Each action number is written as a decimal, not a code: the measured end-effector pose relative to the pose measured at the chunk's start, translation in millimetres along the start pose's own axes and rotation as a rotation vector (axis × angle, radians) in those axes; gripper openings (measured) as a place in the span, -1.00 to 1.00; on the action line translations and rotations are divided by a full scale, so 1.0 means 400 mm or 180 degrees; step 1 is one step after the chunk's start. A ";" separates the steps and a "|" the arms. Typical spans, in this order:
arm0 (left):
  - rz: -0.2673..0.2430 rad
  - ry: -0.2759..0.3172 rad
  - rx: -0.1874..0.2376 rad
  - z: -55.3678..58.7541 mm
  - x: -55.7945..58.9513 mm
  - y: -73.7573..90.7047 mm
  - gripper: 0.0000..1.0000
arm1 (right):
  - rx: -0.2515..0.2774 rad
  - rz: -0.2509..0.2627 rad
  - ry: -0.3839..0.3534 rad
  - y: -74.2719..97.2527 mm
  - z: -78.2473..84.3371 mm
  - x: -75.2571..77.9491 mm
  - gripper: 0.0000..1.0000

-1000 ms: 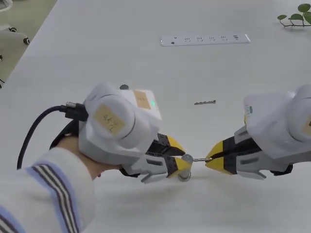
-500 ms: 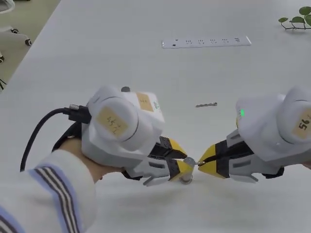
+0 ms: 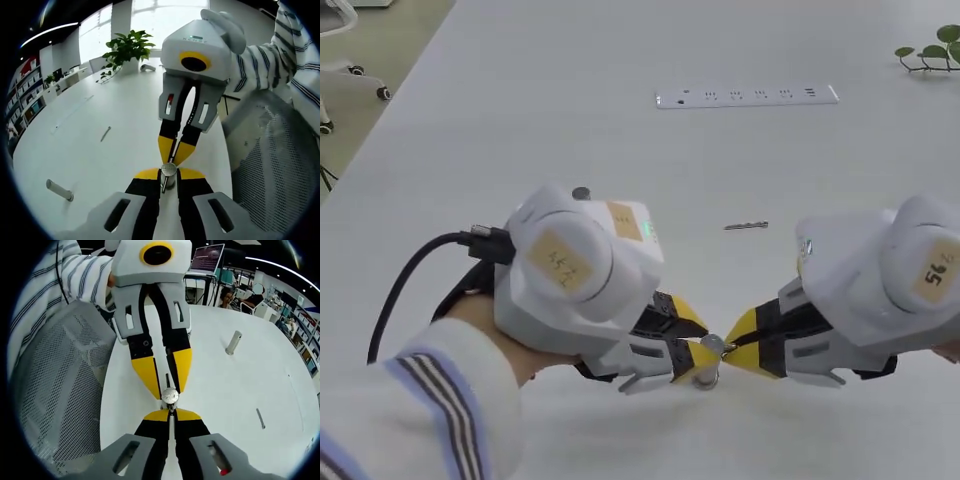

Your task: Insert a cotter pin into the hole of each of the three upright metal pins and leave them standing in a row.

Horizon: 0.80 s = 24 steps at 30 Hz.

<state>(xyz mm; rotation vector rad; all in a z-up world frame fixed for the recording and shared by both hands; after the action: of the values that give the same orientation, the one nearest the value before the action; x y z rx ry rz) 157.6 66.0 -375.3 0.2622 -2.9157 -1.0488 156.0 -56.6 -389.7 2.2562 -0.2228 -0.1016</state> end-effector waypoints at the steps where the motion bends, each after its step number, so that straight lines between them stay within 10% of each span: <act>1: -0.0001 0.0001 0.0001 0.000 0.000 0.000 -0.83 | -0.0003 -0.0002 0.0001 0.000 -0.001 0.000 -1.00; 15: -0.0036 0.0229 0.0054 0.007 0.003 0.005 -0.83 | -0.0005 0.0008 0.0002 0.000 -0.005 -0.004 -1.00; 24: -0.0082 0.0041 0.0013 0.013 0.012 0.003 -0.82 | 0.0094 0.0101 -0.0102 0.007 0.003 -0.004 -0.91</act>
<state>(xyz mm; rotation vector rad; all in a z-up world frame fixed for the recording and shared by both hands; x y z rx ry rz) 152.0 69.3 -378.8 0.3063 -2.9110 -1.0407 154.0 -58.9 -388.4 2.2806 -0.2788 -0.1184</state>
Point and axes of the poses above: the centre of the closed fingertips' face, and the gripper's own axes: y roughly backward along the fingers, x roughly to its right, z roughly out of its underside, the point moved 9 cm from there along y, roughly backward along the fingers, and after that the axes turned 5 degrees about -y, right-handed, at the moved point
